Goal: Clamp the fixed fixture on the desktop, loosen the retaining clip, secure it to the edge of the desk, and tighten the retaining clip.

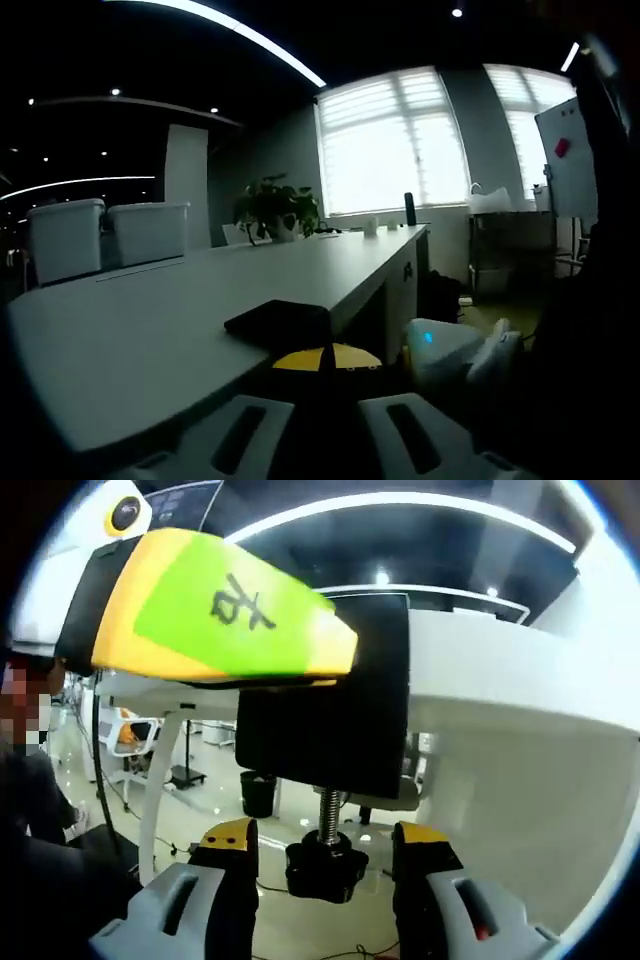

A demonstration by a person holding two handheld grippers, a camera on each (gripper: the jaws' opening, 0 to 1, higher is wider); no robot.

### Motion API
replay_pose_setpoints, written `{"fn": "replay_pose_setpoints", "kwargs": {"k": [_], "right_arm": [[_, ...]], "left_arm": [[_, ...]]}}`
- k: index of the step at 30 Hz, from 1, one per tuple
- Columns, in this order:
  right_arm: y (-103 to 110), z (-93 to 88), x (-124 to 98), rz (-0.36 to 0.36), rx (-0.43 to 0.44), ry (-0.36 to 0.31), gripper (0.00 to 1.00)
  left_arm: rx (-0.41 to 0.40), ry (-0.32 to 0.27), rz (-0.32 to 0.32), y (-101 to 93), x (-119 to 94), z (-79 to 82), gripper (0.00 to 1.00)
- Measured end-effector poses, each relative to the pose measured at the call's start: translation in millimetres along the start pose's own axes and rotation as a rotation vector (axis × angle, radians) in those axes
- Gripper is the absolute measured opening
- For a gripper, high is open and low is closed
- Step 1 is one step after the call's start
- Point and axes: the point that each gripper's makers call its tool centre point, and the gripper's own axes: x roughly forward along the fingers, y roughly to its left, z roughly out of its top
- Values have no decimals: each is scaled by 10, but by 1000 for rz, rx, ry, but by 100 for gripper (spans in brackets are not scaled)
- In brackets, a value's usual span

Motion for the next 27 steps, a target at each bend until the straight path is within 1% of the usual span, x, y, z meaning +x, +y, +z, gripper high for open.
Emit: {"fn": "replay_pose_setpoints", "kwargs": {"k": [4,6,7,8,9,11,13,14,17,18,22,23,24,25,26,27], "right_arm": [[-81,-128,44,-49,67,48,47],[-84,-137,15,-51,66,54,35],[-66,-146,17,-40,68,61,30],[-34,-127,21,-29,53,50,29],[-40,-123,26,-33,37,44,29],[-56,-127,38,-27,40,48,28],[-45,-137,55,-1,15,51,28],[-45,-139,62,17,12,49,28],[10,-138,63,114,-14,49,28],[17,-140,67,136,-19,52,28],[76,-128,70,271,-49,55,27],[101,-131,79,315,-33,57,28],[94,-127,91,349,-70,54,28],[132,-97,37,381,-83,49,27],[154,-94,34,421,-62,49,27],[168,-88,32,446,-62,42,27]], "left_arm": [[-2,1,-4,2,1,-1,1],[-7,-2,-8,4,1,-3,1],[-7,-3,-9,1,4,0,1],[-2,-2,-9,2,5,2,1],[0,2,-9,1,7,2,1],[4,4,-9,0,8,1,1],[0,0,-8,2,8,-1,1],[-2,-2,-6,3,7,-2,1],[-7,-8,-3,6,5,-2,1],[-7,-9,-3,6,5,-2,1],[-1,-5,-3,5,6,-2,1],[1,-5,-2,6,6,-2,1],[-1,-5,-3,6,6,-3,1],[3,-5,-2,3,6,-3,1],[4,-4,0,2,6,-2,1],[6,-3,1,2,6,-3,1]]}}
